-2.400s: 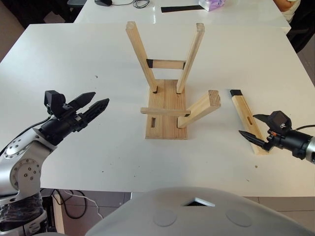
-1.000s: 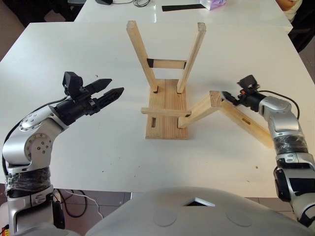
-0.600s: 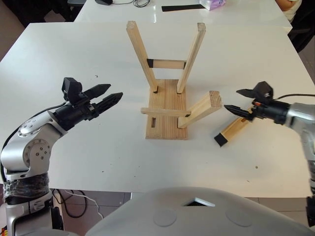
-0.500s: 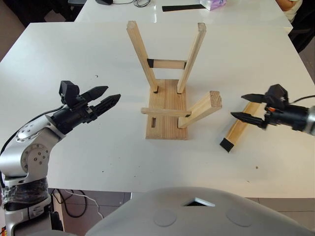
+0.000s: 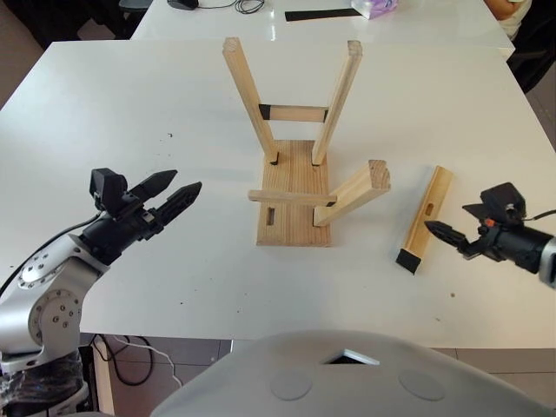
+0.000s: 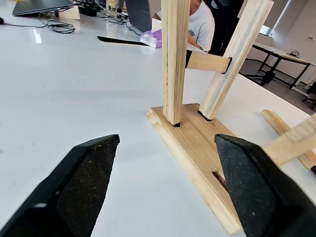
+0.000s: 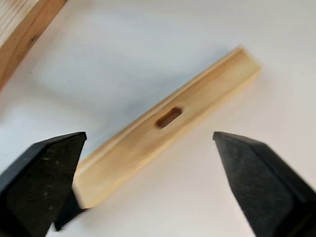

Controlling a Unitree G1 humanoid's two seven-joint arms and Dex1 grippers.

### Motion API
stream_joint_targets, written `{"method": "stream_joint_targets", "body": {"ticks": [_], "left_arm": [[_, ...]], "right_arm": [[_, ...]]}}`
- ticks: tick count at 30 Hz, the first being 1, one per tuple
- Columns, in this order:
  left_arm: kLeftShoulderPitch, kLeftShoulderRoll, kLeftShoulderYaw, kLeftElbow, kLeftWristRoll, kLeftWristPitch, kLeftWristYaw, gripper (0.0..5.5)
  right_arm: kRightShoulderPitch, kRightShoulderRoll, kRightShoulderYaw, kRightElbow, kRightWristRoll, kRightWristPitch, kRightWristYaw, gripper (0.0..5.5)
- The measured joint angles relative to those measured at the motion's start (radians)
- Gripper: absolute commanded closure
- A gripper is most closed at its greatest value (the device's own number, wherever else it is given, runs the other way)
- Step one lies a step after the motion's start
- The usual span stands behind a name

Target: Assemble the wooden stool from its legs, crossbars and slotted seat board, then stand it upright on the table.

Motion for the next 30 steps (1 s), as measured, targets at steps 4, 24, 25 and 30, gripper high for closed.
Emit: {"method": "stream_joint_targets", "body": {"ticks": [4,24,25,30], "left_arm": [[0.019,-0.004,0.014,-0.028,-0.013,0.0,0.023,1.91],[-0.07,0.034,-0.05,0.012,-0.018,0.003,0.025,1.91],[-0.07,0.037,-0.049,0.013,-0.019,0.003,0.026,1.91],[-0.082,0.046,-0.038,0.036,-0.024,0.003,0.028,1.91]], "right_arm": [[0.036,0.212,0.001,-0.135,0.022,0.091,-0.165,0.62],[0.075,0.491,0.147,-0.108,-0.121,0.091,-0.521,1.14],[0.083,0.498,0.132,-0.102,-0.121,0.09,-0.514,1.27],[0.073,0.501,0.105,-0.077,-0.141,0.079,-0.5,2.0]]}}
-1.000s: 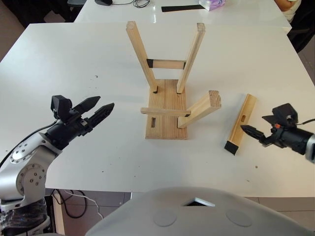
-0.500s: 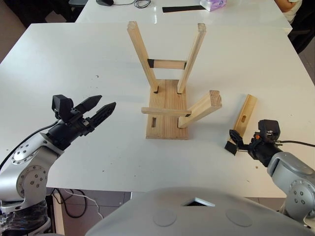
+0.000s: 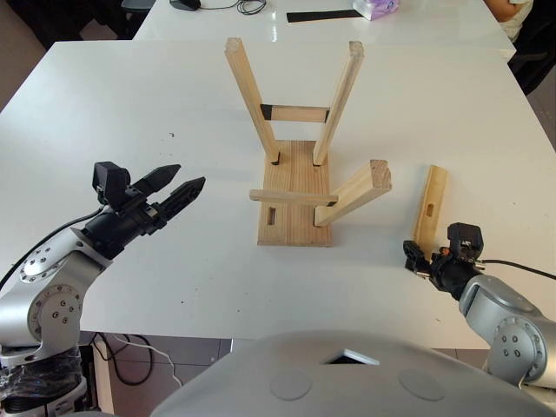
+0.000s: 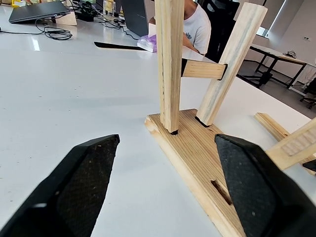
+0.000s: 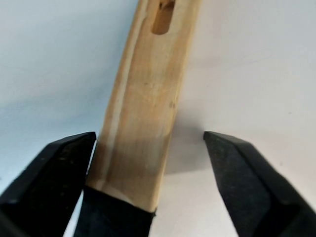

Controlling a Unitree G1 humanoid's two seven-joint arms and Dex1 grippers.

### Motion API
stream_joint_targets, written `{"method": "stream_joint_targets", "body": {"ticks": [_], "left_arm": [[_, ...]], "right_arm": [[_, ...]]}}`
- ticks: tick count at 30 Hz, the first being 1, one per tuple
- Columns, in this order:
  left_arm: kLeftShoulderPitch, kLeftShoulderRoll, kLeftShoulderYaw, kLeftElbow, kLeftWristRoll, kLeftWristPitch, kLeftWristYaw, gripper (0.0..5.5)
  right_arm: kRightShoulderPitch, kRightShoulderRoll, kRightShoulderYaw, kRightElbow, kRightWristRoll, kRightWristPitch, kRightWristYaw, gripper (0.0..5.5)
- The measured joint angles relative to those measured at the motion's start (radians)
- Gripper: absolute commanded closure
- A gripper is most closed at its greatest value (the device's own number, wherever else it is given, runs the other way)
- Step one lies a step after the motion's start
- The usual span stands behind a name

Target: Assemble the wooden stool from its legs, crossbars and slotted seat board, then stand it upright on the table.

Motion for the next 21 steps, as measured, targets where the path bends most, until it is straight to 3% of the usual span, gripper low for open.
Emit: {"method": "stream_joint_targets", "body": {"ticks": [9,14,18,21], "left_arm": [[-0.045,0.006,0.01,0.032,0.0,-0.001,0.01,1.91],[-0.153,0.014,0.04,0.099,0.038,0.008,0.132,1.91],[-0.325,0.088,0.031,0.143,0.103,0.094,0.277,1.91],[-0.524,0.078,0.012,0.061,-0.037,0.163,0.346,1.91]], "right_arm": [[-0.031,-0.05,-0.021,0.151,-0.058,-0.159,0.014,3.36],[-0.045,-0.096,0.003,0.212,-0.073,-0.271,0.045,3.45],[-0.243,-0.197,-0.006,0.236,-0.063,-0.385,0.093,3.45],[-0.481,-0.274,-0.056,0.307,-0.003,-0.503,0.168,3.45]]}}
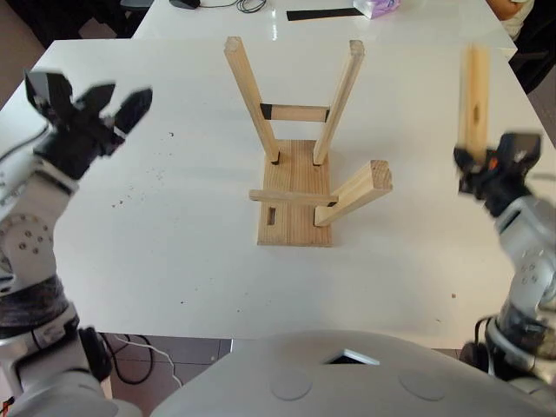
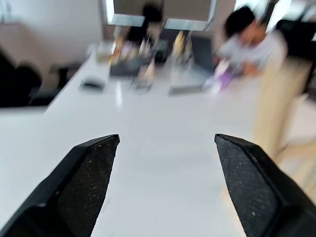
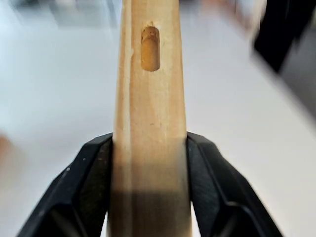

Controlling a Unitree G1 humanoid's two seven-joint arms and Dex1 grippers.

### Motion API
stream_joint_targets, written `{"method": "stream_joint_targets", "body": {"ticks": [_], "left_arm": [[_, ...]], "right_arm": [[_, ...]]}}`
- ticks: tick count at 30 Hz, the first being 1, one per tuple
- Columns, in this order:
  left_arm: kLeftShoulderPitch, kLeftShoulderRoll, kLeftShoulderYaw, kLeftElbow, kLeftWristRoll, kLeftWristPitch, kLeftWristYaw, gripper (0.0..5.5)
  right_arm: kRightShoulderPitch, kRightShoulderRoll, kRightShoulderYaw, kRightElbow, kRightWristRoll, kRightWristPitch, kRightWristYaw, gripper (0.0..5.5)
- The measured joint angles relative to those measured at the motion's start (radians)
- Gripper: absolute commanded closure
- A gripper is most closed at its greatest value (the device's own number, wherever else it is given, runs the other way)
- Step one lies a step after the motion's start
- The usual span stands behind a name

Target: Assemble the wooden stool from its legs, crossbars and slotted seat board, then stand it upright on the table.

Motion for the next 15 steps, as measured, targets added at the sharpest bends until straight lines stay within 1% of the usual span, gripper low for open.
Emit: {"method": "stream_joint_targets", "body": {"ticks": [3,6,8,10,12,15], "left_arm": [[-0.142,-0.038,-0.026,-0.093,-0.23,0.052,0.044,1.91],[-0.212,-0.07,-0.072,-0.137,-0.466,0.074,0.07,1.91],[-0.286,-0.095,-0.123,-0.146,-0.587,0.071,0.076,1.91],[-0.343,-0.107,-0.169,-0.153,-0.635,0.068,0.064,1.91],[-0.352,-0.108,-0.198,-0.152,-0.657,0.069,0.052,1.91],[-0.352,-0.115,-0.215,-0.15,-0.693,0.059,0.052,1.91]], "right_arm": [[-0.211,-0.045,-0.041,0.035,0.152,-0.035,0.113,3.45],[-0.388,-0.081,-0.073,0.068,0.387,-0.006,0.245,3.45],[-0.47,-0.116,-0.071,0.094,0.552,0.04,0.329,3.45],[-0.502,-0.151,-0.053,0.097,0.66,0.071,0.379,3.45],[-0.503,-0.198,-0.026,0.093,0.722,0.086,0.422,3.45],[-0.502,-0.211,-0.01,0.12,0.911,0.112,0.446,3.45]]}}
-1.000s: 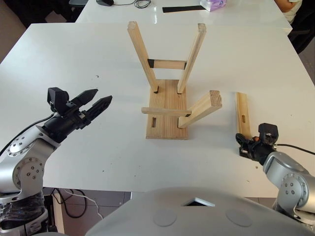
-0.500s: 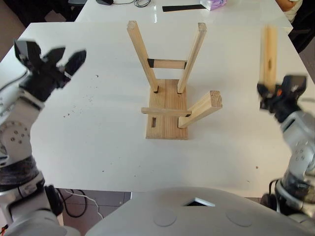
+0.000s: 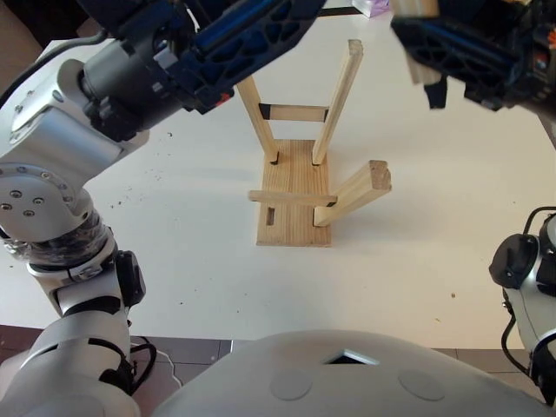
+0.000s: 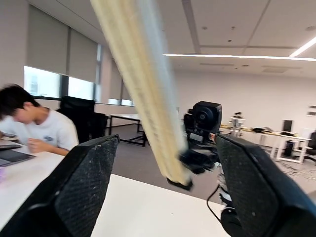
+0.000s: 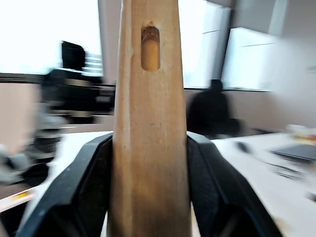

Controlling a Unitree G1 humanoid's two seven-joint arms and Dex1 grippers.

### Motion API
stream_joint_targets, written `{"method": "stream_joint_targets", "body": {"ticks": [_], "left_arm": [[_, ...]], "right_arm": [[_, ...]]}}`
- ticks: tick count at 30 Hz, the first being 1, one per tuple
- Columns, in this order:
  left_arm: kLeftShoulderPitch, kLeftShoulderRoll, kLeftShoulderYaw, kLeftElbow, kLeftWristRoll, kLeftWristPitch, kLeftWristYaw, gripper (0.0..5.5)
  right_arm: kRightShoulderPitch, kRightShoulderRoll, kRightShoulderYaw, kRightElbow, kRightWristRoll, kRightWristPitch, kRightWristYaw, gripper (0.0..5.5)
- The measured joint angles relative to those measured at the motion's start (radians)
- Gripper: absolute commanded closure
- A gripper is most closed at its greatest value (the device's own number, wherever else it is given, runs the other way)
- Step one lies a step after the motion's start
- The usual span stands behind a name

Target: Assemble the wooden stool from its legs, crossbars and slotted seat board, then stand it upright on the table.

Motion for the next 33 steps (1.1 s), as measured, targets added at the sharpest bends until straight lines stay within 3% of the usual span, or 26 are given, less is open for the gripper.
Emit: {"method": "stream_joint_targets", "body": {"ticks": [5,14,21,30,33], "left_arm": [[-0.024,-0.019,-0.018,0.02,-0.093,-0.041,0.001,1.91],[-0.072,0.028,-0.06,0.019,-0.134,-0.045,-0.01,1.91],[-0.056,0.064,-0.101,-0.023,-0.07,-0.031,-0.07,1.91],[0.002,0.085,-0.099,-0.06,-0.063,-0.034,-0.117,3.29],[0.012,0.094,-0.095,-0.059,-0.061,-0.034,-0.126,3.42]], "right_arm": [[-0.004,-0.044,0.059,0.084,0.149,0.014,0.03,3.45],[-0.002,-0.175,0.193,0.115,0.097,-0.012,0.183,3.45],[-0.002,-0.237,0.221,0.116,0.087,-0.03,0.254,3.45],[-0.001,-0.301,0.258,0.12,0.051,-0.058,0.372,3.45],[0.004,-0.307,0.275,0.124,0.024,-0.078,0.395,3.45]]}}
